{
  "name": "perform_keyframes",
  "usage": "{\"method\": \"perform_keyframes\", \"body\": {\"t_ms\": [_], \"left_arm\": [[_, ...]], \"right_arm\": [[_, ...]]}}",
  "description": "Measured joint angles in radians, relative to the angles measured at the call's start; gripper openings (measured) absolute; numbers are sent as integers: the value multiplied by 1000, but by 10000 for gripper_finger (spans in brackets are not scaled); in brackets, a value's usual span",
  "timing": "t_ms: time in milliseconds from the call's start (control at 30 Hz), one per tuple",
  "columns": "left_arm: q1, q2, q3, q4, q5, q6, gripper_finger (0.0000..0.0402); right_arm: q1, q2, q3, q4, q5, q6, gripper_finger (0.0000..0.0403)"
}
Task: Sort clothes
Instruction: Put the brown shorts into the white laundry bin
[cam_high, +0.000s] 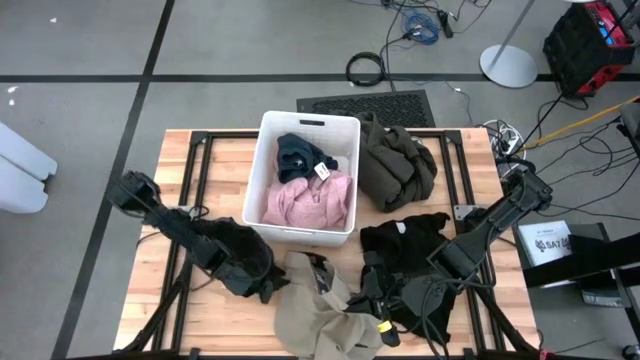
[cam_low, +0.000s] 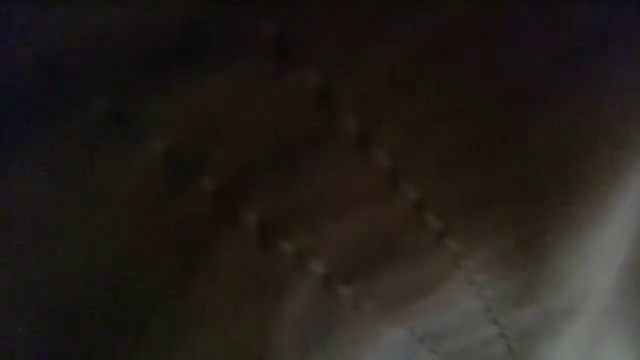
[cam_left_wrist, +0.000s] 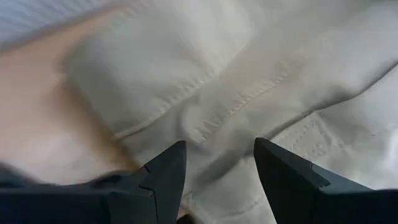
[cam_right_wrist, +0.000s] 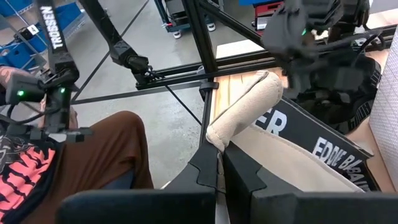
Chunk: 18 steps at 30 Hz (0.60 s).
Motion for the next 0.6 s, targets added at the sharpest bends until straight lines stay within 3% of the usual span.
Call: {"method": "perform_keyframes", "body": {"t_ms": [333,467,600], "left_arm": [[32,278,190,-23,-26,110,184],[40,337,223,-68,-36,106,127],[50,346,237,-80,8,127,28]], "right_arm": [[2,0,0,0,0,0,0],[2,0,0,-1,0,0,0],[2,0,0,-1,0,0,0]]}}
